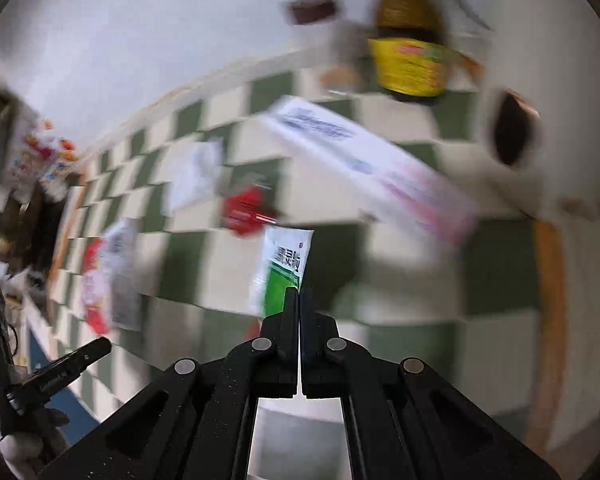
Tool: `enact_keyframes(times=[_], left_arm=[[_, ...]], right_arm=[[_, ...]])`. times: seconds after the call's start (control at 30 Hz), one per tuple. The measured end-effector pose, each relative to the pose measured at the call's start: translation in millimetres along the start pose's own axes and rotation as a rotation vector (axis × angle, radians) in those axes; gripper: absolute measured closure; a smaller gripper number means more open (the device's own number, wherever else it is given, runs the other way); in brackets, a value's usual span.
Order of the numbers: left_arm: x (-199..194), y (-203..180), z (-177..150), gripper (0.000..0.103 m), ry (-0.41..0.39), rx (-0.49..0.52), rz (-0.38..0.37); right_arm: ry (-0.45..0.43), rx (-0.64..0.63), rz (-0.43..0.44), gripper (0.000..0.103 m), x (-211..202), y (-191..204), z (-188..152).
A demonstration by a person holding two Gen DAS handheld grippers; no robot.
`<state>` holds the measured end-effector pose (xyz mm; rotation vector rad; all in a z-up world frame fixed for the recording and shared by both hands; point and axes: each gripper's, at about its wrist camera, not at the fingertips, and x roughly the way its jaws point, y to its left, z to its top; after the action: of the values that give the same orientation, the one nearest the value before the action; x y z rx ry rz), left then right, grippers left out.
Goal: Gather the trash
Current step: 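Grasp the red chili with the left tool while the right tool grasps the green sachet, then carry the chili and green sachet down over the bin and open both tools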
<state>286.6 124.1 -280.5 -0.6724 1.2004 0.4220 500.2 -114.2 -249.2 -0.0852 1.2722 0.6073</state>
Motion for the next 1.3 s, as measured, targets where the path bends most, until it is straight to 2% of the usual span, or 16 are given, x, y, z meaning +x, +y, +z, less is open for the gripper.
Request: enact_keyframes(times=[0.1, 0.17, 0.23, 0.37, 0.43, 0.47, 0.5, 0.53, 0.77, 0.9, 0.97, 1.13, 1.2, 1.3], left_arm=[[18, -48, 2, 0.064, 0.034, 0.121, -0.051], [21, -74, 0, 0.055, 0.035, 0.2, -0.057], [27, -98, -1, 0.052, 0.039, 0.279, -0.051], [53, -133, -3, 0.052, 0.103, 0.404, 0.053], [54, -144, -6, 0.058, 0.075, 0.457, 0.102], [55, -147, -8, 0.084, 0.072, 0.472, 0.105], [54, -149, -9, 0.096, 0.062, 0.49, 0.125], [52, -150, -10, 0.096, 0.068, 0.498, 0.126], [-2, -135, -29, 0.096, -0.027, 0.497, 0.156], [-50, -118, -56, 0.096, -0.118, 0.491, 0.161], [-68, -96, -70, 0.096, -0.159, 0.488, 0.144], [-115, -37, -118, 0.096, -0.228, 0.488, 0.1], [-127, -11, -143, 0.096, -0.228, 0.483, 0.074], [-129, 26, -183, 0.096, -0.187, 0.464, 0.045]], right_arm=[[0.034, 0.065, -0.047, 0.103, 4, -32, -22], [0.051, 0.123, -0.07, 0.103, 6, -55, -39], [0.059, 0.168, -0.081, 0.103, 8, -71, -53], [0.044, 0.211, -0.096, 0.103, 6, -89, -70], [0.036, 0.212, -0.106, 0.103, 5, -91, -72], [0.031, 0.216, -0.105, 0.103, 4, -90, -73], [0.025, 0.221, -0.103, 0.103, 3, -90, -74], [0.02, 0.221, -0.103, 0.103, 0, -88, -74], [-0.067, 0.221, -0.085, 0.103, -35, -69, -81], [-0.135, 0.218, -0.066, 0.103, -71, -46, -100], [-0.17, 0.213, -0.054, 0.103, -89, -31, -114], [-0.232, 0.219, -0.032, 0.103, -132, 8, -179], [-0.232, 0.231, -0.022, 0.103, -144, 26, -219], [-0.181, 0.246, 0.006, 0.103, -143, 49, -282]])
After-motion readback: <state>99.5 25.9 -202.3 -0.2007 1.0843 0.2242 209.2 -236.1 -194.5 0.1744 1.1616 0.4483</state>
